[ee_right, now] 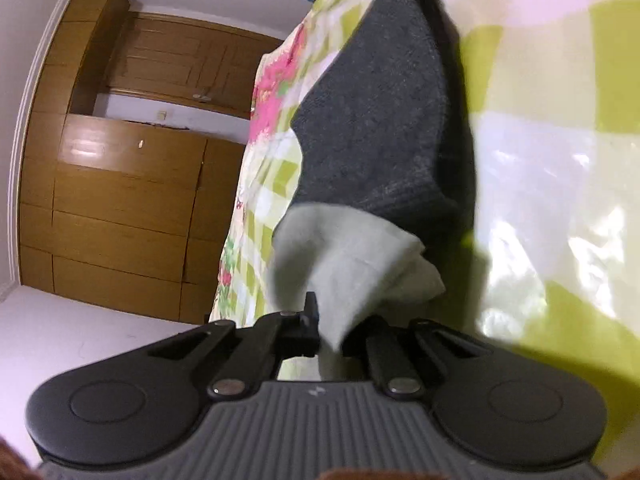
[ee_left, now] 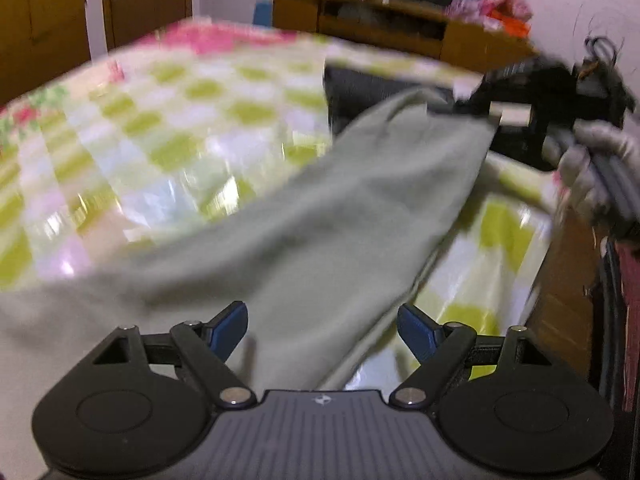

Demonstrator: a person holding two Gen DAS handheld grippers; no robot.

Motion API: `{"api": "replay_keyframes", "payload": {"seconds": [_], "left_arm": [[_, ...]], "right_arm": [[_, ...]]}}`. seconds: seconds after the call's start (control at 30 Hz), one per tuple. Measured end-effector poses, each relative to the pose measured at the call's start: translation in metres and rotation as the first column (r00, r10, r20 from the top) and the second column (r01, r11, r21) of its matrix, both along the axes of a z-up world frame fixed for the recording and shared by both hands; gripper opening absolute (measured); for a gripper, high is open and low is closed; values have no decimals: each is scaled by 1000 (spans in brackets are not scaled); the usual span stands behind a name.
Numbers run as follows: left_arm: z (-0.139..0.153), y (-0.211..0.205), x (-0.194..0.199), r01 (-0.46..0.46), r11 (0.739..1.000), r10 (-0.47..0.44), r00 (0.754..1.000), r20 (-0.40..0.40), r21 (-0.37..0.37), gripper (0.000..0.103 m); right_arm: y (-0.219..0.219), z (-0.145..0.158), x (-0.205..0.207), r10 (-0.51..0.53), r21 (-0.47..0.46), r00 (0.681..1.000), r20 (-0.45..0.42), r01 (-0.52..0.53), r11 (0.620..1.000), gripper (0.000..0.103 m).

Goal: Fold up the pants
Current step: 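Grasp the pants end with the right gripper and lift it, then fold the lifted pants end over the stack and release with the right gripper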

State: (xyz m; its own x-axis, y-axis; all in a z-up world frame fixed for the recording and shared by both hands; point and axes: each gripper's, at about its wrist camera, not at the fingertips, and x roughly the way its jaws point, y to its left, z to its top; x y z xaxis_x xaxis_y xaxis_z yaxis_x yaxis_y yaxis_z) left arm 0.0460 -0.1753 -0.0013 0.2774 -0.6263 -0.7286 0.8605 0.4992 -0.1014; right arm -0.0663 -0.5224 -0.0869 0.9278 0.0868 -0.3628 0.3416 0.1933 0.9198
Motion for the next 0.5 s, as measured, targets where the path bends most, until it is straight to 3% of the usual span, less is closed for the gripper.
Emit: {"api": "replay_keyframes", "payload": {"seconds": [0.07,0.2,0.27,0.33,0.47,0.5], "left_arm": [[3,6,5,-12,1000,12,1000,9,8,95],[-19,20,19,-105,991,106,994,-13,88,94],[-13,33,17,-136,990,137,990,-42,29,94],[-8,43,17,-153,988,151,986,-69,-16,95],[-27,51,18,-152,987,157,983,-96,57,94],[-26,57,16,-161,986,164,982,-95,43,94]], "right_arm": [[5,17,1,27,-90,1000,12,-26,996,5],[-3,9,14,13,-105,996,-91,-23,994,6],[0,15,12,14,-98,998,-55,-19,995,6],[8,34,9,32,-156,999,-27,-36,987,6],[25,66,20,80,-166,995,55,-69,984,6],[28,78,32,99,-177,992,79,-84,981,6]]}}
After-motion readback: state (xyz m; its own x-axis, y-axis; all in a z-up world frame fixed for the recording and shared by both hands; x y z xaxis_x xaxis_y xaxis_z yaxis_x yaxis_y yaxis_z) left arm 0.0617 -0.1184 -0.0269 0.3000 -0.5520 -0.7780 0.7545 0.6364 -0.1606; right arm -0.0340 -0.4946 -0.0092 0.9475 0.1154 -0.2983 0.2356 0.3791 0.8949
